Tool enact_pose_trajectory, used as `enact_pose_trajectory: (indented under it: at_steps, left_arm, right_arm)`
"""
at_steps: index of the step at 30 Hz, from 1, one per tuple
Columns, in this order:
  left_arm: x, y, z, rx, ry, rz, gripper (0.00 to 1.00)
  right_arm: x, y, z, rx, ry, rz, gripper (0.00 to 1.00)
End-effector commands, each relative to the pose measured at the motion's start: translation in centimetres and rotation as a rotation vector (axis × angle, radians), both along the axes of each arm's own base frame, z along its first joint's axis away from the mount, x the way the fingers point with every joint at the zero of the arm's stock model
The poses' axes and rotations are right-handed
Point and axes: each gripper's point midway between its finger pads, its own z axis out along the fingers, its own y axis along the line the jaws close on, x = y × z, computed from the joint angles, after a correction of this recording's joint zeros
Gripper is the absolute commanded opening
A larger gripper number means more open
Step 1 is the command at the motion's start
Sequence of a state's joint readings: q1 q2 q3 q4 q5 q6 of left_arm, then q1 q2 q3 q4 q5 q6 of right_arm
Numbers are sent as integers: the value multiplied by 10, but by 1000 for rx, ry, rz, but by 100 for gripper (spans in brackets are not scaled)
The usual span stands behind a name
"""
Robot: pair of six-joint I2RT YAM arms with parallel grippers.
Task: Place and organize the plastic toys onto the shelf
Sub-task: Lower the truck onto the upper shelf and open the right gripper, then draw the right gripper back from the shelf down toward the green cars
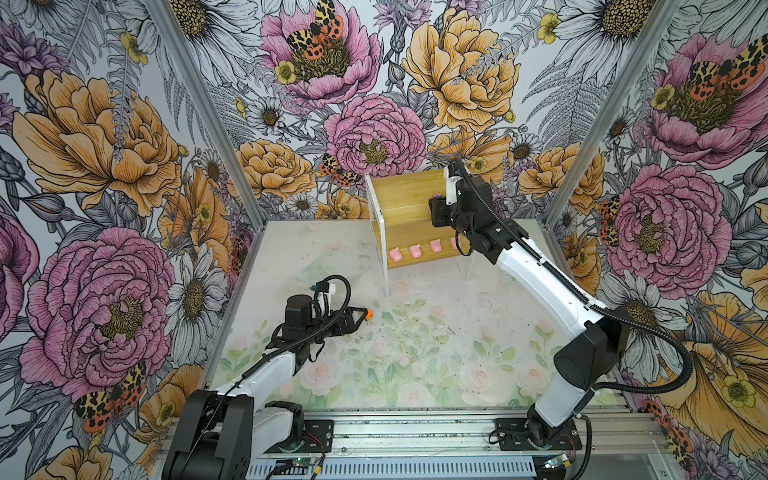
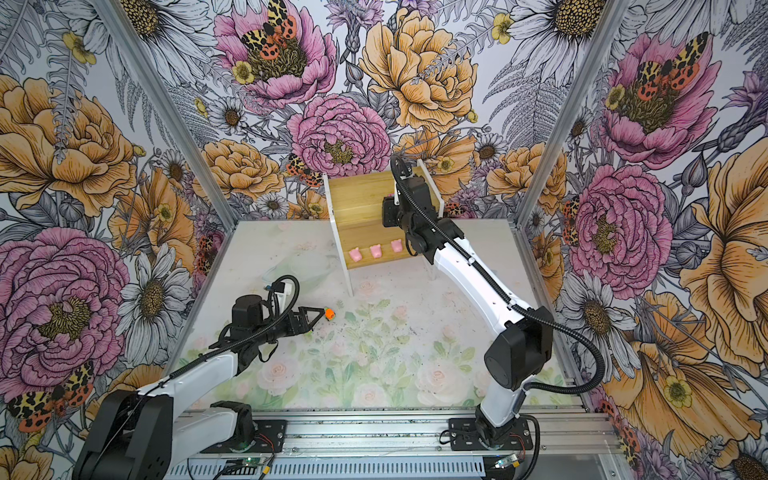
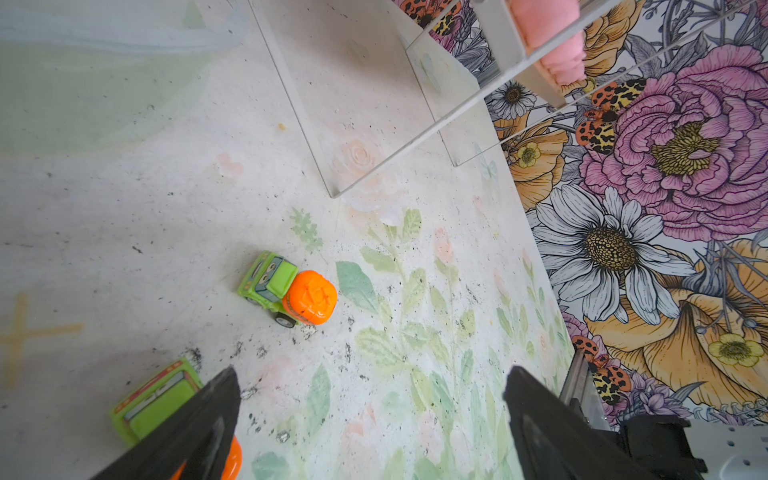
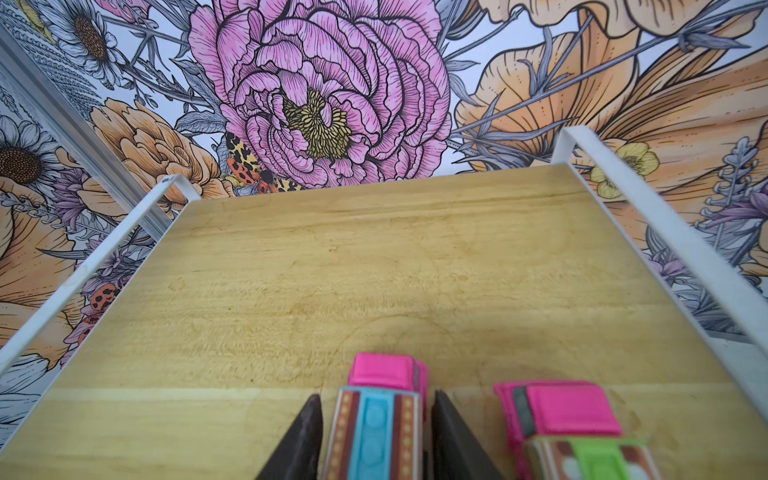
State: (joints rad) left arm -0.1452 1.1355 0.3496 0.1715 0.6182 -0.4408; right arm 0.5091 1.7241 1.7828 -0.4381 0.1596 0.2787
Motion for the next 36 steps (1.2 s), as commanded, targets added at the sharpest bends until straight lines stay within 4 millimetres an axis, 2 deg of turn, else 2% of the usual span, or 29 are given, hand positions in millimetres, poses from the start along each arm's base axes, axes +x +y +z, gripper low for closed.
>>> enact_pose_trajectory:
  at_steps: [1, 11, 22, 30, 34, 36]
  left_arm:
    - [7, 3, 6, 18, -31, 8, 99]
    - [7, 4, 7, 18, -35, 9, 99]
    - [6, 4, 6, 19, -34, 9, 99]
    - [6, 4, 5, 20, -30, 9, 99]
    - [7, 5, 4, 23, -30, 13, 99]
    - [6, 4, 4, 24, -29, 11, 99]
  right_arm:
    - [-4, 0, -1, -10, 8, 15, 45]
    - [-7, 0, 5, -3, -2, 17, 47]
    - [-30, -3, 16, 9, -18, 18, 51]
    - [-67, -4, 28, 43, -30, 76, 55]
    - [-104, 3, 27, 59, -24, 190, 55]
    - [-127, 10, 17, 33, -21, 270, 55]
